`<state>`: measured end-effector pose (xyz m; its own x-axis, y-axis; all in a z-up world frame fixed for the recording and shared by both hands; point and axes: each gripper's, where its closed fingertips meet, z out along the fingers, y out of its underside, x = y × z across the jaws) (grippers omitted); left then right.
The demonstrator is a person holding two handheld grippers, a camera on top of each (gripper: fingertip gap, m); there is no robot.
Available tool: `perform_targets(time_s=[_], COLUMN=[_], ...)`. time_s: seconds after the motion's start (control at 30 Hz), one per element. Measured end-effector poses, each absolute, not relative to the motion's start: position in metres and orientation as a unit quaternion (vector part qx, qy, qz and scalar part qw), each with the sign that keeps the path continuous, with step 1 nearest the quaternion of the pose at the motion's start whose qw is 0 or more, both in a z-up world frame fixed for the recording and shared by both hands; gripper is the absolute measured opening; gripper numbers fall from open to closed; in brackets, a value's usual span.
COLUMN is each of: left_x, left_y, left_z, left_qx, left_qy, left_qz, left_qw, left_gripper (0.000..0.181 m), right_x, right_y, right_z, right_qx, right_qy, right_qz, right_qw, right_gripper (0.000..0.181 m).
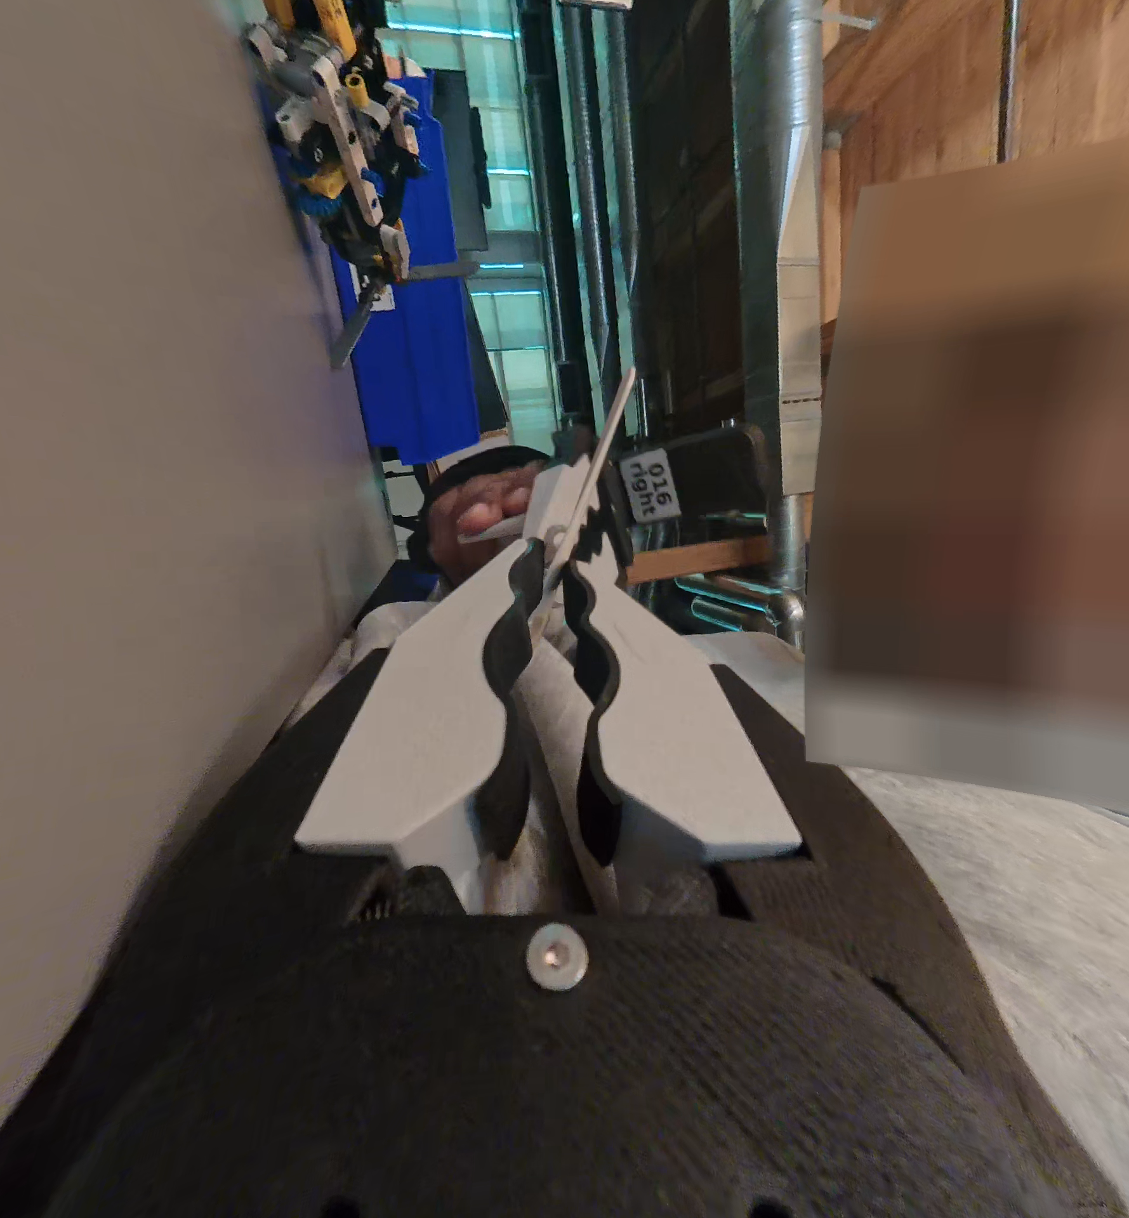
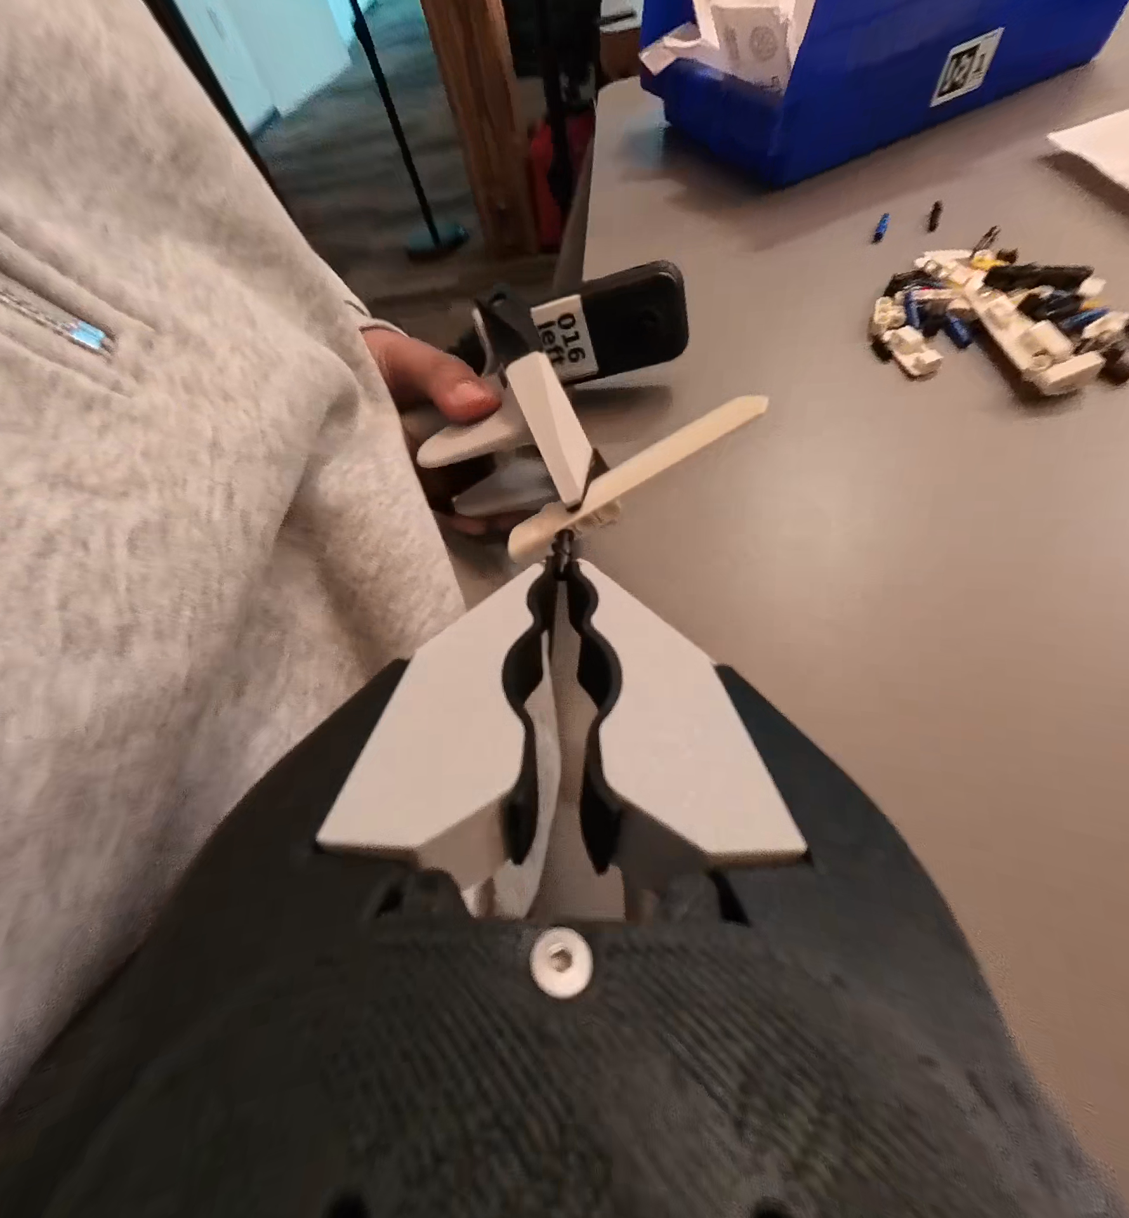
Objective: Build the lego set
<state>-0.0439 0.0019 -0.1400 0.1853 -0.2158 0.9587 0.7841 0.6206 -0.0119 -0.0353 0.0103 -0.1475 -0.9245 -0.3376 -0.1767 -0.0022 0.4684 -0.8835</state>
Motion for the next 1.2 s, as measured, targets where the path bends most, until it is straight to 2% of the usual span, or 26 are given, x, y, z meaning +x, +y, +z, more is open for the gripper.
perform_targets(time_s=[0.17,0.4,0.8,1.2], left_x=[-0.042,-0.04,-0.039,-0.038], left_y=[0.005,0.012,0.016,0.012], left_z=[-0.138,-0.142,-0.144,-0.137], left_qx=[-0.274,-0.307,-0.312,-0.292], left_qy=[-0.528,-0.54,-0.536,-0.518], left_qz=[-0.351,-0.343,-0.352,-0.356], left_qw=[0.723,0.705,0.701,0.721], left_gripper=[0.006,0.006,0.006,0.006], right_x=[-0.033,-0.031,-0.03,-0.032], right_y=[0.013,0.019,0.022,0.017], right_z=[-0.146,-0.149,-0.147,-0.138], right_qx=[-0.073,-0.125,-0.059,0.083], right_qy=[0.824,0.843,0.819,0.749], right_qz=[-0.519,-0.493,-0.514,-0.537], right_qw=[0.216,0.172,0.247,0.379], right_gripper=[0.001,0.001,0.001,0.001])
